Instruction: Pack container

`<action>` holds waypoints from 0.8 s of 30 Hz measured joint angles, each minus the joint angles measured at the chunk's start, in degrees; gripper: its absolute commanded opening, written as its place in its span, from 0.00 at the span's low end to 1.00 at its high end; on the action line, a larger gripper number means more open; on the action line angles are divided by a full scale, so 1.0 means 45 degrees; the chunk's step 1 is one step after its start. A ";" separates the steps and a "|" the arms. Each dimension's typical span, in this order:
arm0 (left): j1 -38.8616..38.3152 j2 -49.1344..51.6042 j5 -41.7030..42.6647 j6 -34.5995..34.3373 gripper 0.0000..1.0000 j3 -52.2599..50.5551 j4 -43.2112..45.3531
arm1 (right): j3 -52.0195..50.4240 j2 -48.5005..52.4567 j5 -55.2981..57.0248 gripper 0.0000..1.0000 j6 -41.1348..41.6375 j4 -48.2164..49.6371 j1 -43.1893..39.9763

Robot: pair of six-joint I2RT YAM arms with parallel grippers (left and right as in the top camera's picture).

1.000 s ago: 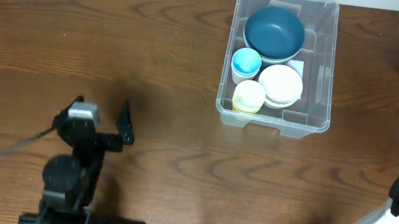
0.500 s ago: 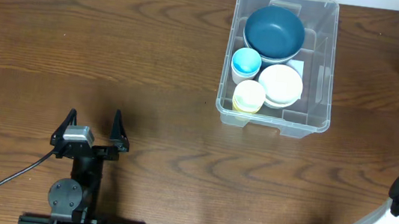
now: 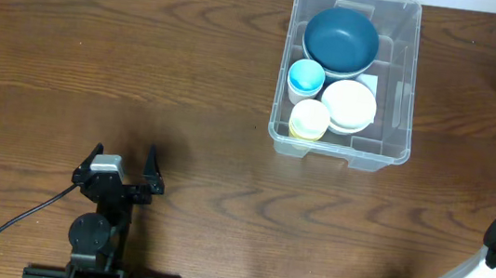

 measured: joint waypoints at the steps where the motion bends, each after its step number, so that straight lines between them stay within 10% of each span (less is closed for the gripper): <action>1: 0.0000 0.0000 0.0005 0.0000 0.98 0.0044 -0.0058 | 0.0000 0.0000 -0.0005 0.99 0.0000 0.0000 0.0000; 24: 0.0000 0.0000 0.0005 0.0000 0.98 0.0063 -0.0102 | 0.0000 0.0000 -0.0005 0.99 0.0000 0.0000 0.0000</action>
